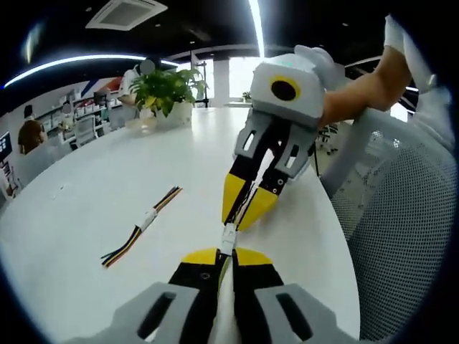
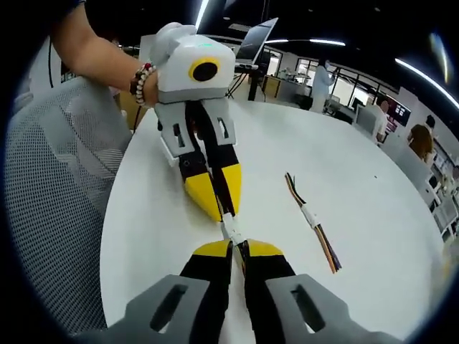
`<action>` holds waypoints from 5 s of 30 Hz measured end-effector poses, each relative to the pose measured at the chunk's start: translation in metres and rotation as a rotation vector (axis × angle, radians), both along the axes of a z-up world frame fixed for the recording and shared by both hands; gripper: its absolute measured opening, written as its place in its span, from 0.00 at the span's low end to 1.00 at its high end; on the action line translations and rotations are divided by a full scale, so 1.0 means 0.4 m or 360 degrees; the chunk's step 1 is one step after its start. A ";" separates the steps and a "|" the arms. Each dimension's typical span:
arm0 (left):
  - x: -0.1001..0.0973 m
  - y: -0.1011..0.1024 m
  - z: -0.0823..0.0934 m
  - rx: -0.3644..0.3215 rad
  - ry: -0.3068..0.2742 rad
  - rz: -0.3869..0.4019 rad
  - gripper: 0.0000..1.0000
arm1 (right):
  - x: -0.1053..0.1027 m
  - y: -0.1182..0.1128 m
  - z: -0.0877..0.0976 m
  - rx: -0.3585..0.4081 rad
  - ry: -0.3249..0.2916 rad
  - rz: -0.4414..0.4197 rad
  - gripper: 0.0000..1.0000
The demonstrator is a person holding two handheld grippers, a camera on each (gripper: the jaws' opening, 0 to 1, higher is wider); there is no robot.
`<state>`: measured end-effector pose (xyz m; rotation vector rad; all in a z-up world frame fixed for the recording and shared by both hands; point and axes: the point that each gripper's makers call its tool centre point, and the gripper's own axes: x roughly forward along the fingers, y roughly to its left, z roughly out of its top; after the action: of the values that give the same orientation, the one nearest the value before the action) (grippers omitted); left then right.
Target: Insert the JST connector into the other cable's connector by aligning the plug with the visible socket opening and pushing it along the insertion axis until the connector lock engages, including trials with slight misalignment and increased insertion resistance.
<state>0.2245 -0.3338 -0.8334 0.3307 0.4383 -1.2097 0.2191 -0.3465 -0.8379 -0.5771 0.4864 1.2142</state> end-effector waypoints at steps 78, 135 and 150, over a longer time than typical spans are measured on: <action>0.170 0.001 0.022 -0.0048 0.0010 0.0154 0.00 | 0.164 0.001 0.022 0.0278 0.0035 -0.0089 0.04; 0.182 0.042 0.052 0.0016 0.0043 0.0281 0.12 | 0.188 -0.007 0.023 0.0309 0.0133 -0.0205 0.13; 0.148 0.057 0.166 -0.0137 0.0001 0.0459 0.23 | 0.175 -0.033 0.139 0.0402 0.0050 -0.0289 0.35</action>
<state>0.2838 -0.3111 -0.7668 0.1856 0.4173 -0.9437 0.2891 -0.3597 -0.7822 -0.2921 0.3950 1.0919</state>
